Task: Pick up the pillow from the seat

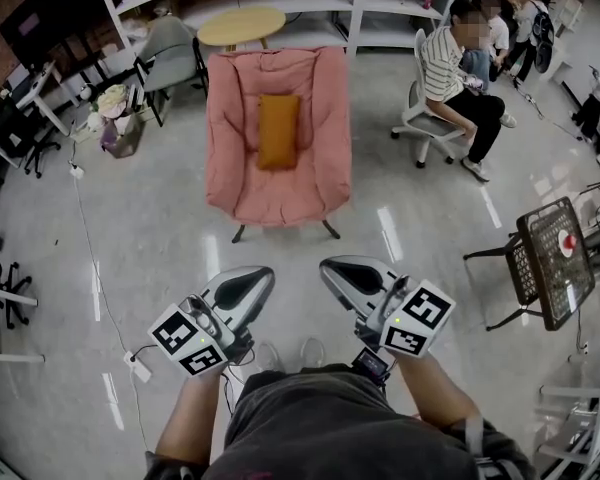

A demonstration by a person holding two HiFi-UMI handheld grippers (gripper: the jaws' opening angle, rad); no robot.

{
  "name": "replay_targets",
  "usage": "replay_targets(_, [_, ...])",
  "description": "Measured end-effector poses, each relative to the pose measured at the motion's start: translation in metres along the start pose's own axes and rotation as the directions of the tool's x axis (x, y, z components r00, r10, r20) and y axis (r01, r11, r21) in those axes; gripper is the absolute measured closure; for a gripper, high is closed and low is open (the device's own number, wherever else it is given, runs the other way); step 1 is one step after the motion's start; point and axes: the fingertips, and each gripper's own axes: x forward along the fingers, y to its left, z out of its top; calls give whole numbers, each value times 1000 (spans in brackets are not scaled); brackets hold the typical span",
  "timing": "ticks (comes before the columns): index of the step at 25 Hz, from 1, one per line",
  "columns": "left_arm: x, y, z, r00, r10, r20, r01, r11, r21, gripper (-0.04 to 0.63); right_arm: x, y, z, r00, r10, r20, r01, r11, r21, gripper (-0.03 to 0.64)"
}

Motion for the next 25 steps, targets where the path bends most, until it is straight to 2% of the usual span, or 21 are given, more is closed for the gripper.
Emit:
replay_targets(10, [27, 21, 2, 1000, 7, -6, -7, 1000, 0, 586, 2, -38, 5, 1000, -18, 2, 18, 999, 37, 601])
replay_targets(19, [45, 63, 10, 1000, 12, 6, -12, 1000, -23, 586, 22, -75, 9, 999, -43, -18, 44, 997, 56, 601])
replay_targets(25, [53, 108, 16, 1000, 2, -5, -3, 999, -47, 586, 57, -103, 13, 998, -62, -25, 64, 995, 74, 601])
